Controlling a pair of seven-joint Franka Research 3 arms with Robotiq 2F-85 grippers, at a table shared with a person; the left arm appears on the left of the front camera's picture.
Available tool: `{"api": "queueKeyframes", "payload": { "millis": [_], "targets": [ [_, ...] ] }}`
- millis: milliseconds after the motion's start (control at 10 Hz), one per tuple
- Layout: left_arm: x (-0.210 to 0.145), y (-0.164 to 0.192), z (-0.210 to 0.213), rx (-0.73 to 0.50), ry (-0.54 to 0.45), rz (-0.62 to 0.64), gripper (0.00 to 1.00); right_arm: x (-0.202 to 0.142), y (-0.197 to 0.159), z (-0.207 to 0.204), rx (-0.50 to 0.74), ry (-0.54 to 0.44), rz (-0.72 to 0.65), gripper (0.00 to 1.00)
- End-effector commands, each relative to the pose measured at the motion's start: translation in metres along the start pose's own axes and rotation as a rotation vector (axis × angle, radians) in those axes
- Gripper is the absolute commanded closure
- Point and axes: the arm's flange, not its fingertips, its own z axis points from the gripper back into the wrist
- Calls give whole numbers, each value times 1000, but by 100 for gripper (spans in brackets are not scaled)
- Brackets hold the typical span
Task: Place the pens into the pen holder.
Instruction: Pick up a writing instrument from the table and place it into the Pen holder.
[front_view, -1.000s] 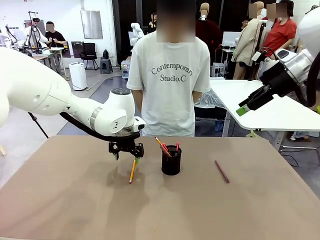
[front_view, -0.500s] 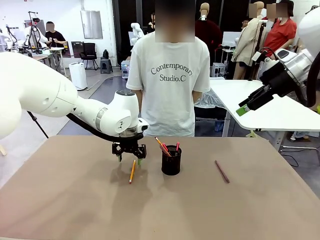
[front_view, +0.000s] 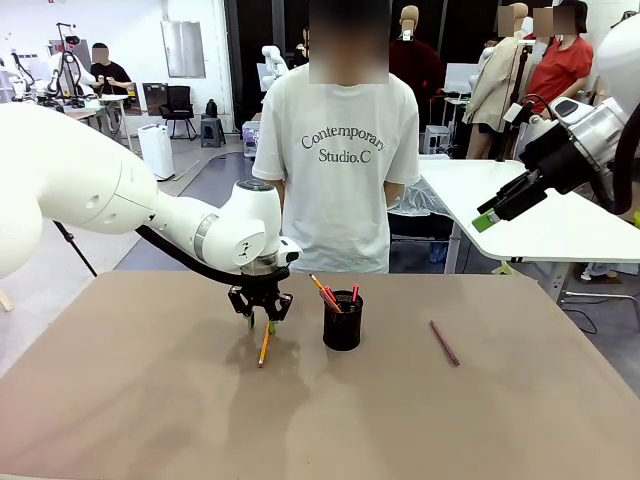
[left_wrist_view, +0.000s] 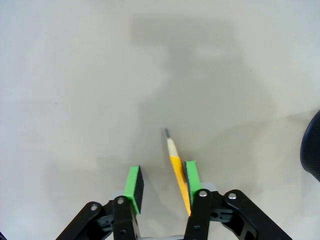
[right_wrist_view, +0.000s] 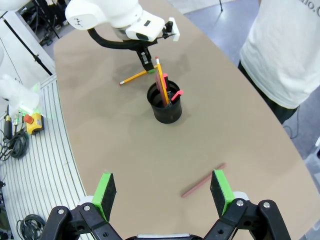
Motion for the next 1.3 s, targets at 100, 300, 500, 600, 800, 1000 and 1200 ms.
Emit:
{"api": "queueKeyframes", "payload": {
  "millis": [100, 300, 500, 600, 800, 1000, 1200],
  "targets": [
    [-2, 1, 9, 4, 14, -21, 100, 0, 0, 1, 5, -12, 7, 0],
    [-5, -3, 5, -12, 29, -20, 100, 0, 0, 1, 5, -12, 7, 0],
    [-11, -3, -3, -27, 59, -12, 100, 0, 0, 1, 5, -12, 7, 0],
    [-12, -1, -5, -31, 65, -7, 100, 0, 0, 1, 5, -12, 7, 0],
    [-16, 2, 2, -38, 46, 12, 100, 0, 0, 1, 5, -12, 7, 0],
    [-16, 4, 2, -33, 35, 11, 100, 0, 0, 1, 5, -12, 7, 0],
    [-16, 5, 0, -27, 16, -3, 70, 0, 0, 1, 5, -12, 7, 0]
  ]
}}
